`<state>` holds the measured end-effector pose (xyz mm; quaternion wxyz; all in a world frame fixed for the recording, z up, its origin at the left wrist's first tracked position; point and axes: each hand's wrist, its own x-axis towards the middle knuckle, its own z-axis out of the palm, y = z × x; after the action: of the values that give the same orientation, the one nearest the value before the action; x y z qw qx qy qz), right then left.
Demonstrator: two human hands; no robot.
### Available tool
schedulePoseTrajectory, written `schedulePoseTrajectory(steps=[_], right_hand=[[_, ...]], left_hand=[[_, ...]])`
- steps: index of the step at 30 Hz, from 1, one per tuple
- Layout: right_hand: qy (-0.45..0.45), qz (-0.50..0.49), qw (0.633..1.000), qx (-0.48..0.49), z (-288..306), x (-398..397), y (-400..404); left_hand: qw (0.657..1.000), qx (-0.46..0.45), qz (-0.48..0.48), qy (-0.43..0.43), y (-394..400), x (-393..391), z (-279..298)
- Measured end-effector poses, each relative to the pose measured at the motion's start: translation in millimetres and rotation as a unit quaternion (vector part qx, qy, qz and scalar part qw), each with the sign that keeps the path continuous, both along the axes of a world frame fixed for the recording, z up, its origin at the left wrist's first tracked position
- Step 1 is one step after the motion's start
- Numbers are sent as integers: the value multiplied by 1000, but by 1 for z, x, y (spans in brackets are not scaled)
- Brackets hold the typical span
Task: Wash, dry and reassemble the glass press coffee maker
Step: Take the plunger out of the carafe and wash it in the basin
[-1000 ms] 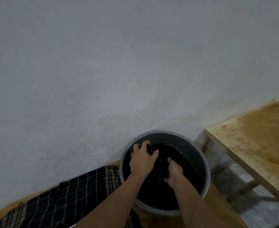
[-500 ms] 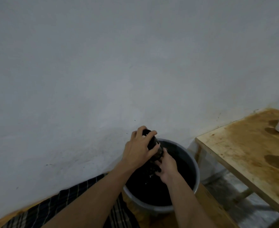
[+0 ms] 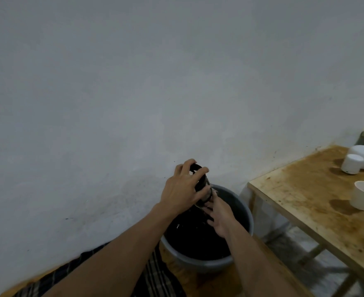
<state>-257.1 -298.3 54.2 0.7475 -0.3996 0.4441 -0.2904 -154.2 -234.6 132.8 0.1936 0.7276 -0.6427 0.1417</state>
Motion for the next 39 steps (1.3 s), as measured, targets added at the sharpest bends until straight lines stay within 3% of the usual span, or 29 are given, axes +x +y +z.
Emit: schedulePoseTrajectory(steps=[7, 15, 18, 20, 22, 23, 24, 26, 27, 29, 31, 33, 39], right_hand=[[-30, 44, 998, -43, 7, -16, 7], [45, 5, 987, -155, 20, -13, 14], [30, -5, 987, -159, 23, -13, 17], [18, -18, 986, -165, 30, -16, 24], [30, -9, 985, -172, 33, -19, 34], [37, 11, 986, -165, 31, -20, 37], [40, 38, 987, -153, 28, -22, 40], [41, 98, 986, -130, 25, -20, 48], [38, 126, 983, -129, 26, -16, 54], [35, 163, 975, -149, 31, -7, 65], [54, 191, 963, -182, 33, 7, 80], [81, 220, 950, -208, 35, 18, 93], [155, 279, 909, -269, 23, 57, 121]], left_hand=[[1000, -19, -4, 18, 10, -3, 1], [989, -99, -15, 105, 22, 4, -5], [970, -135, -10, 202, 26, 10, -9], [938, -167, 12, 303, 28, 13, -11], [877, -197, 57, 435, 35, 14, -14], [826, -205, 80, 519, 38, 14, -14], [752, -204, 102, 619, 40, 14, -16], [573, -174, 126, 791, 50, 20, -20], [516, -157, 130, 832, 57, 25, -23], [461, -130, 127, 869, 71, 30, -33], [447, -119, 121, 878, 94, 36, -43], [466, -102, 115, 871, 114, 46, -55], [687, -49, 149, 710, 173, 88, -77]])
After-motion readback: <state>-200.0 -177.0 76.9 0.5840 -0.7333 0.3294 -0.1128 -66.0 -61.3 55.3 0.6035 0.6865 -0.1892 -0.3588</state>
